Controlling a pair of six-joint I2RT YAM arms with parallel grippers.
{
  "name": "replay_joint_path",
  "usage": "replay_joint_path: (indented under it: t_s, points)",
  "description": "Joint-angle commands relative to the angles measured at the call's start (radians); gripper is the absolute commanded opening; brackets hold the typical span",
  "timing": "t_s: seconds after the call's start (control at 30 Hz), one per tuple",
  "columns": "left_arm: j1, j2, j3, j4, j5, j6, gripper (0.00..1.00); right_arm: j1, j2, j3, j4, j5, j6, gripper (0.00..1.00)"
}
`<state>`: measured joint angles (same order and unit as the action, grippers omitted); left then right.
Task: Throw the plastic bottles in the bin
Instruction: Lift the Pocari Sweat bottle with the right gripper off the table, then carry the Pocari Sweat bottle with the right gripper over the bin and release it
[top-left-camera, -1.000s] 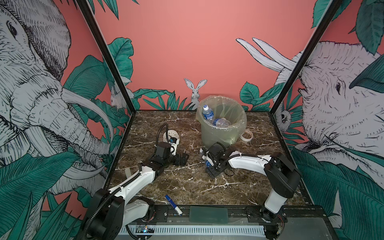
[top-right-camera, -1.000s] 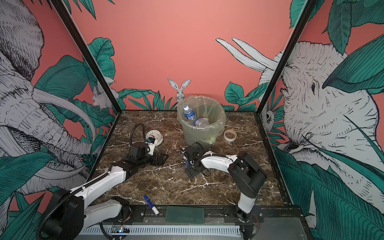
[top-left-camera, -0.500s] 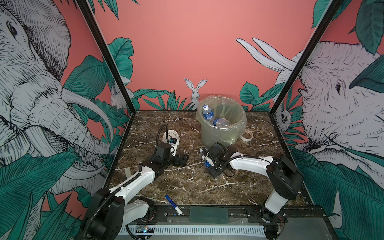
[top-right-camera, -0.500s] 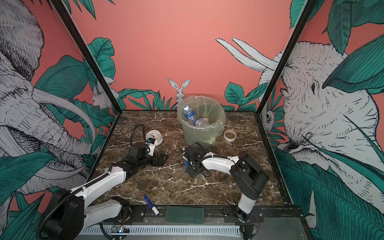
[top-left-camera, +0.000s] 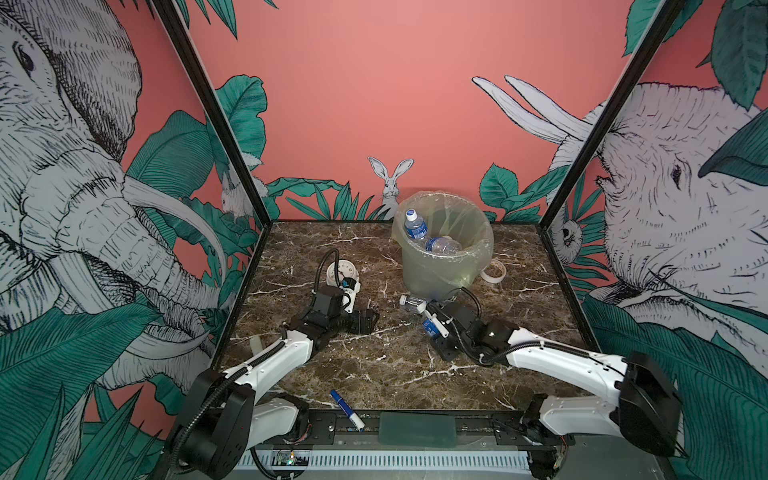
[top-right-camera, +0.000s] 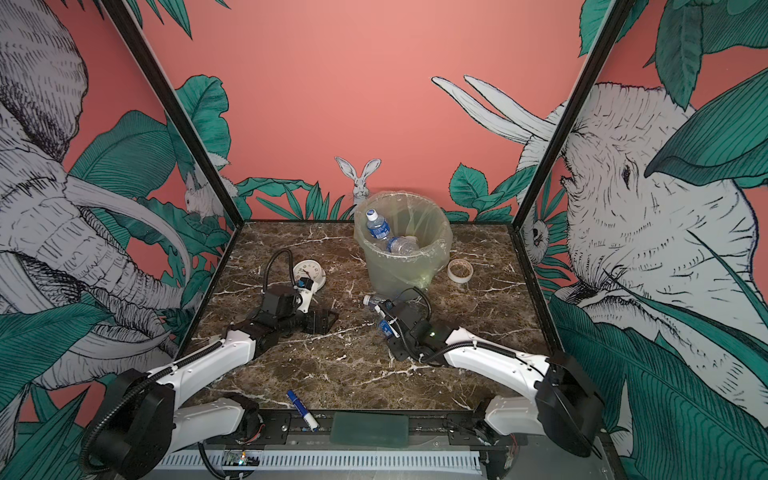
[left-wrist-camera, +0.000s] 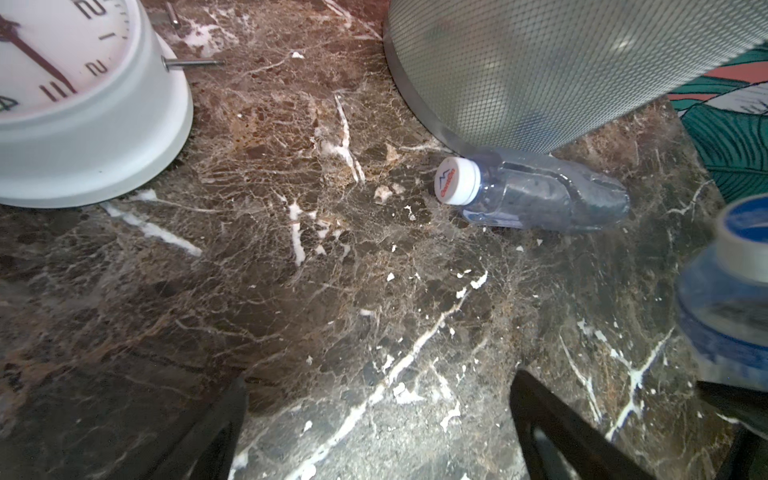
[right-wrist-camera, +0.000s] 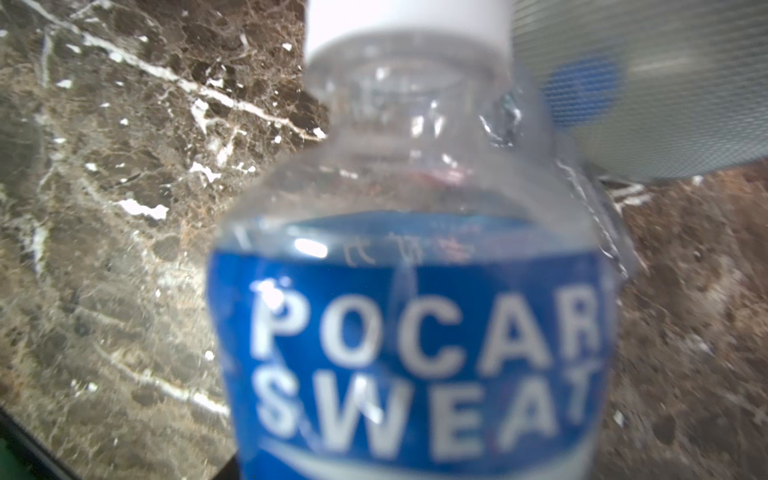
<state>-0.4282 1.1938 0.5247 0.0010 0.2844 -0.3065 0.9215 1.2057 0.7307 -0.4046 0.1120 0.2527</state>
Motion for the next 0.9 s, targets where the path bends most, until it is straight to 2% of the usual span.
replay_joint_path:
  t_s: [0.0, 0.3, 0.5, 0.7, 0.87]
  points:
    - [0.008, 0.012, 0.023, 0.02, 0.025, -0.004, 0.99, 0.015, -0.111, -0.053, 0.054, 0.049, 0.026, 0.58]
    - [0.008, 0.048, 0.047, 0.033, 0.036, -0.009, 1.0, 0.044, -0.415, -0.197, 0.108, 0.134, 0.047, 0.59]
    - [0.008, 0.056, 0.058, 0.029, 0.036, -0.006, 1.0, 0.068, -0.542, -0.236, 0.094, 0.19, 0.053, 0.58]
    - [0.008, 0.056, 0.062, 0.03, 0.036, -0.006, 1.0, 0.081, -0.636, -0.224, 0.066, 0.226, 0.039, 0.58]
    - [0.009, 0.055, 0.061, 0.027, 0.036, -0.001, 1.0, 0.087, -0.664, -0.126, 0.012, 0.267, 0.026, 0.58]
